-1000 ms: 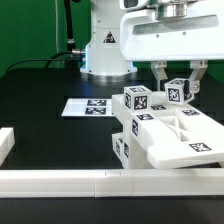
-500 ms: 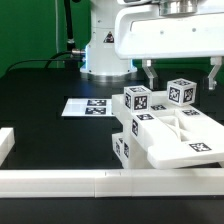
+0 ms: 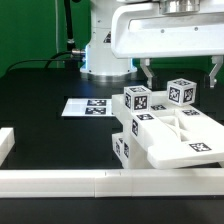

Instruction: Assemble chair

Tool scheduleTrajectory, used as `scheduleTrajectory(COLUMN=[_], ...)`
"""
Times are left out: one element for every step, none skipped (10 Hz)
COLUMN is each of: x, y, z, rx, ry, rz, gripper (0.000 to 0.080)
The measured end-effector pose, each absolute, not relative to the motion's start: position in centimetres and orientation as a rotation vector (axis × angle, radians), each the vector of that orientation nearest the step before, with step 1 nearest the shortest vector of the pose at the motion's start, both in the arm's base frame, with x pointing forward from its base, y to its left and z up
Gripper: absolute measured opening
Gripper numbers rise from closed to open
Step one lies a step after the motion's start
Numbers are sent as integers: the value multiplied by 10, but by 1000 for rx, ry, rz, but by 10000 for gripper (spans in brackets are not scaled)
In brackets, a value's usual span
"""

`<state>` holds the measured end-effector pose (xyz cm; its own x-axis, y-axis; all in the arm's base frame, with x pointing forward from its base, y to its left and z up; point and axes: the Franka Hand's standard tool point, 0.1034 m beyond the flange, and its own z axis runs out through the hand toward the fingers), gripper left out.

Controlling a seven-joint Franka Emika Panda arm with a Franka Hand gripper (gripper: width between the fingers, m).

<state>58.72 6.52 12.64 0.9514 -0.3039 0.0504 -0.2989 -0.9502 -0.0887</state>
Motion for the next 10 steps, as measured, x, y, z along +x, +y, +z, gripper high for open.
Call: scheduleTrajectory(x=[589, 588, 588, 588, 589, 589, 590, 590, 590, 590], y=[62, 64, 63, 63, 64, 68, 72, 70, 68, 68], z=[131, 133, 133, 133, 133, 134, 135, 134, 134, 134], rx=[-3021, -3008, -3013, -3017, -3020, -3048, -3075, -3076, -3079, -3074], ry=[450, 513, 491, 464, 443, 265, 26, -27, -124, -234], rz=[-32, 16, 5, 4, 3, -8, -21, -23, -25, -28], gripper=[649, 649, 649, 649, 649, 649, 649, 649, 649, 649])
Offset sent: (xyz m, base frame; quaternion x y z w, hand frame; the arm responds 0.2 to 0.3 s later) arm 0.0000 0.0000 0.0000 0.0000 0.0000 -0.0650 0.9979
